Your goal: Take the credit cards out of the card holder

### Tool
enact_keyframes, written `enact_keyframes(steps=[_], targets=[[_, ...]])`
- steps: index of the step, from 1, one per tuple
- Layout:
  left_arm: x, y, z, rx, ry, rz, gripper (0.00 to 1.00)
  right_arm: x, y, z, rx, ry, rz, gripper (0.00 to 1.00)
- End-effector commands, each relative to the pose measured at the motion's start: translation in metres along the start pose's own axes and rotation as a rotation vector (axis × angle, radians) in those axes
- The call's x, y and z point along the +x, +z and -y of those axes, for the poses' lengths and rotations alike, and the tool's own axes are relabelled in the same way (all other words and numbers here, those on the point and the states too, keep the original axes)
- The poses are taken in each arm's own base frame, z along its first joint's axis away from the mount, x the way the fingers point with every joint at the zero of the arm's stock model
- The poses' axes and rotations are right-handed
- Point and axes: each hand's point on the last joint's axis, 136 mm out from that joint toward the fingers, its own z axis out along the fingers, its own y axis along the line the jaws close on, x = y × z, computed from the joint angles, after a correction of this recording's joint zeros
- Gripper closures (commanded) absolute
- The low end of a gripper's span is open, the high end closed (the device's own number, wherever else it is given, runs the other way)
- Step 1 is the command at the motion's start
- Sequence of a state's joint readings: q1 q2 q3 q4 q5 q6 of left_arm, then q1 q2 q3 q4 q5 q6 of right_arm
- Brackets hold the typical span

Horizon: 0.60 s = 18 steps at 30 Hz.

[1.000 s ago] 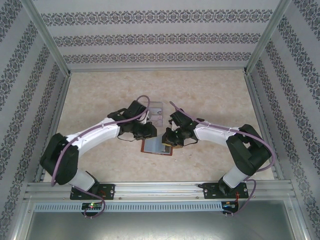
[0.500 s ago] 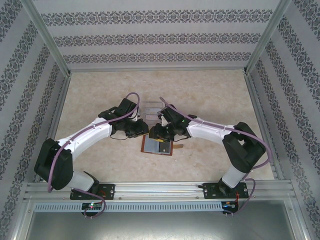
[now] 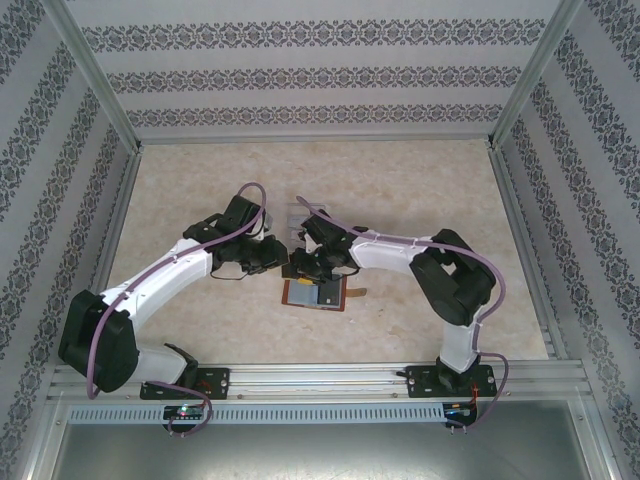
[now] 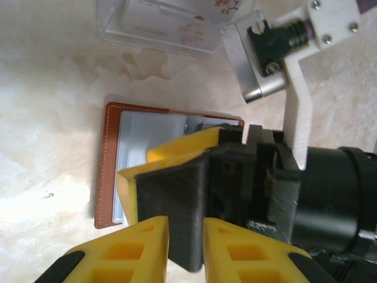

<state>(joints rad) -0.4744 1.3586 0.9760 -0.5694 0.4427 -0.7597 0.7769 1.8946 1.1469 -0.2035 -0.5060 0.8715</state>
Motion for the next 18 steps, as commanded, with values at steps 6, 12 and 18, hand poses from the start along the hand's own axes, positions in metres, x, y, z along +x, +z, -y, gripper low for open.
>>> enact_keyframes(steps=[6,12,18], targets=[[0.003,-0.001,-0.011,-0.012,-0.004,-0.009,0.77,-0.002,0.025,-0.005,-0.041,-0.076,-0.057,0.51],[0.004,0.005,-0.009,0.010,-0.010,-0.028,0.77,0.004,0.029,-0.017,-0.112,-0.125,-0.110,0.54],[0.007,0.014,-0.009,0.032,-0.033,-0.049,0.79,0.003,0.005,-0.041,-0.173,-0.191,-0.094,0.54]])
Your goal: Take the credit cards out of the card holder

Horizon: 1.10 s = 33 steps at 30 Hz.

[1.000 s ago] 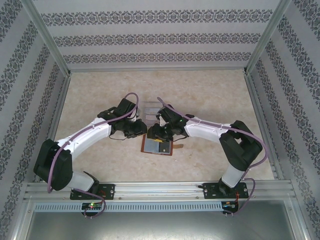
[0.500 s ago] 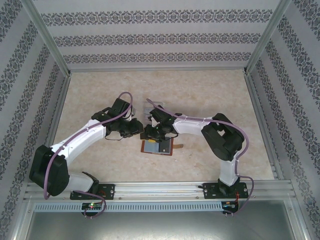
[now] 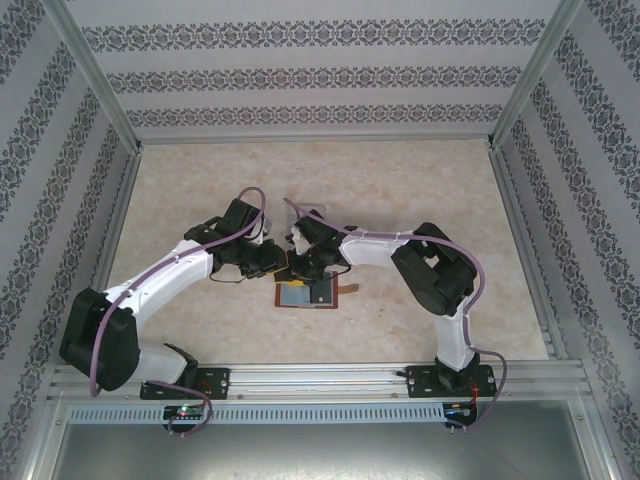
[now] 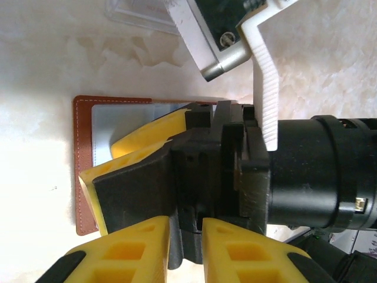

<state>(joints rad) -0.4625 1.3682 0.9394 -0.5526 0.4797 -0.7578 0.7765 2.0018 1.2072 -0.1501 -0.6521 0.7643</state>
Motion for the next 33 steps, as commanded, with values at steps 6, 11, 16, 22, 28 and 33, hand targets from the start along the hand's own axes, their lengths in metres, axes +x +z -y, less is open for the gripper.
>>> enact_keyframes(steps=[6,11,16,22,28,33], targets=[[0.001,0.015,0.003,0.052,-0.038,-0.044,0.80,-0.010,-0.043,-0.033,-0.072,-0.061,0.072,0.53],[0.003,0.026,0.009,0.065,-0.039,-0.074,0.81,-0.010,-0.059,-0.024,-0.059,-0.038,0.102,0.54],[0.011,0.047,0.015,0.052,-0.025,-0.144,0.81,-0.007,-0.074,-0.005,-0.007,0.016,0.138,0.54],[0.017,0.071,0.019,0.043,-0.030,-0.186,0.83,0.000,-0.089,0.031,0.062,0.125,0.172,0.58],[0.024,0.093,0.015,0.037,-0.049,-0.234,0.84,0.008,-0.093,0.050,0.097,0.173,0.176,0.59],[0.029,0.108,0.009,0.046,-0.081,-0.253,0.86,0.008,-0.093,0.054,0.111,0.191,0.180,0.60]])
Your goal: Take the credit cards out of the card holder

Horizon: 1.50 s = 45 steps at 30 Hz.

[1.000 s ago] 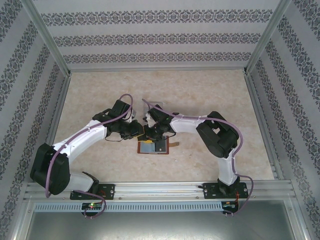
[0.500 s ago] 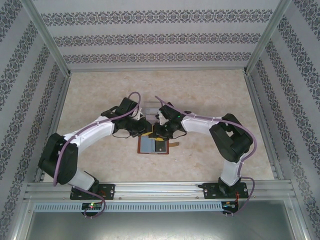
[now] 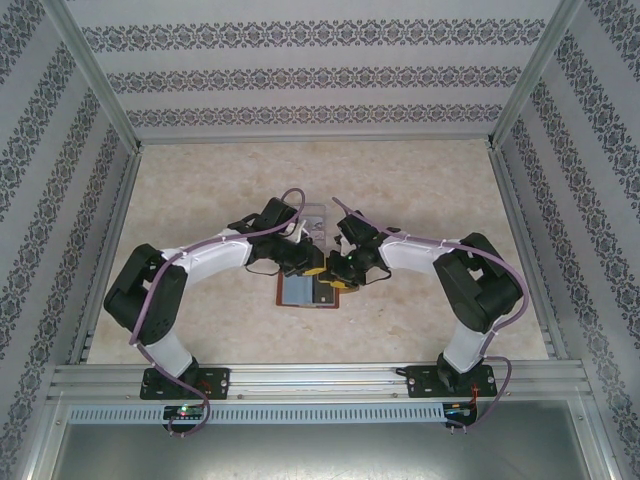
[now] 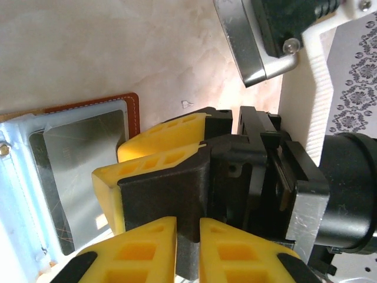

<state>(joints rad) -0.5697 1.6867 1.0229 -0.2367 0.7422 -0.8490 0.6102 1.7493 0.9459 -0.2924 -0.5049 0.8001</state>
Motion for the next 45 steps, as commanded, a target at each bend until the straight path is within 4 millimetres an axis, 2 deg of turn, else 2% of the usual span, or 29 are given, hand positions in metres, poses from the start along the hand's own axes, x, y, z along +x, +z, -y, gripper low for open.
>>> enact_keyframes(steps=[1,4,7,12,20,27,30,36,41,45], targets=[[0.015,0.023,-0.066,-0.184,-0.143,-0.029,0.87,-0.008,-0.021,-0.025,-0.075,-0.028,0.053,0.61],[0.017,0.024,-0.073,-0.208,-0.154,-0.027,0.90,-0.011,-0.024,-0.021,-0.068,-0.006,0.074,0.63],[0.016,0.022,-0.070,-0.196,-0.151,-0.016,0.92,-0.011,-0.026,-0.026,-0.097,-0.024,0.072,0.63],[0.009,0.011,-0.055,-0.162,-0.118,0.035,0.91,-0.009,-0.036,-0.039,-0.143,-0.066,0.086,0.62],[0.001,-0.005,-0.030,-0.092,-0.064,0.107,0.85,-0.012,-0.040,-0.034,-0.128,-0.051,0.101,0.61],[-0.002,-0.006,-0.013,-0.005,-0.025,0.117,0.81,-0.011,-0.039,-0.025,-0.106,-0.027,0.098,0.61],[-0.002,-0.004,-0.020,-0.033,-0.039,0.108,0.80,-0.012,-0.042,-0.025,-0.106,-0.025,0.107,0.61],[0.000,0.013,-0.035,-0.075,-0.091,0.034,0.86,-0.014,-0.043,-0.021,-0.099,0.003,0.119,0.63],[0.005,0.025,-0.052,-0.119,-0.128,-0.008,0.91,-0.014,-0.037,-0.017,-0.092,0.030,0.102,0.73],[0.006,0.030,-0.056,-0.121,-0.136,-0.025,0.91,-0.012,-0.027,-0.008,-0.073,0.050,0.073,0.75]])
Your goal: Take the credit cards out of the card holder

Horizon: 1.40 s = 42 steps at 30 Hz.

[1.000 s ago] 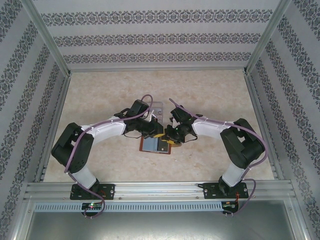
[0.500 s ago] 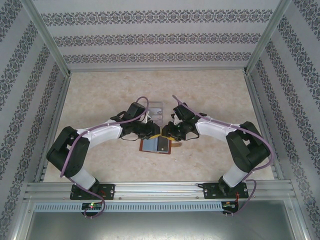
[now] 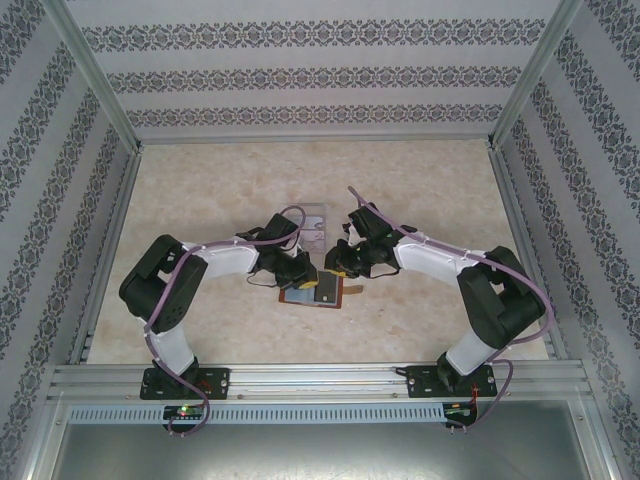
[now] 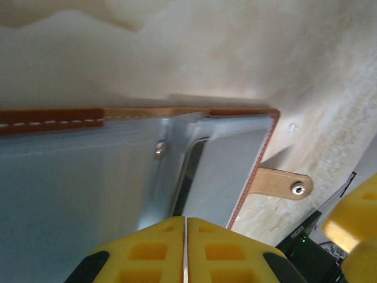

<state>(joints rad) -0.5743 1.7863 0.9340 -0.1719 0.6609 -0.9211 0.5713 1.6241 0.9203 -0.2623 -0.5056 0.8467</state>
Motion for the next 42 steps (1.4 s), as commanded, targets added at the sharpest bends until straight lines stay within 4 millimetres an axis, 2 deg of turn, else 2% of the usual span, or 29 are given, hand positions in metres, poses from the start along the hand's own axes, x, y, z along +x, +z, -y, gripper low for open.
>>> enact_keyframes(steps=[1,19,24,30,34,42], targets=[[0.000,0.000,0.006,0.008,0.007,-0.024,0.91,0.003,0.009,0.013,0.017,0.040,-0.030,0.74],[0.004,0.010,-0.011,-0.026,-0.016,-0.050,0.88,0.014,0.028,0.032,0.067,0.076,-0.091,0.62],[0.005,0.005,-0.030,-0.136,0.001,-0.032,0.85,0.015,0.028,0.038,0.095,0.078,-0.088,0.56],[0.004,-0.006,-0.036,-0.204,0.028,-0.010,0.83,0.015,0.027,0.041,0.111,0.076,-0.090,0.53],[0.004,-0.010,-0.034,-0.209,0.036,-0.002,0.83,0.015,0.027,0.042,0.120,0.069,-0.089,0.52],[-0.004,-0.020,-0.006,-0.110,0.058,0.050,0.79,0.012,0.020,0.033,0.106,0.050,-0.069,0.53]])
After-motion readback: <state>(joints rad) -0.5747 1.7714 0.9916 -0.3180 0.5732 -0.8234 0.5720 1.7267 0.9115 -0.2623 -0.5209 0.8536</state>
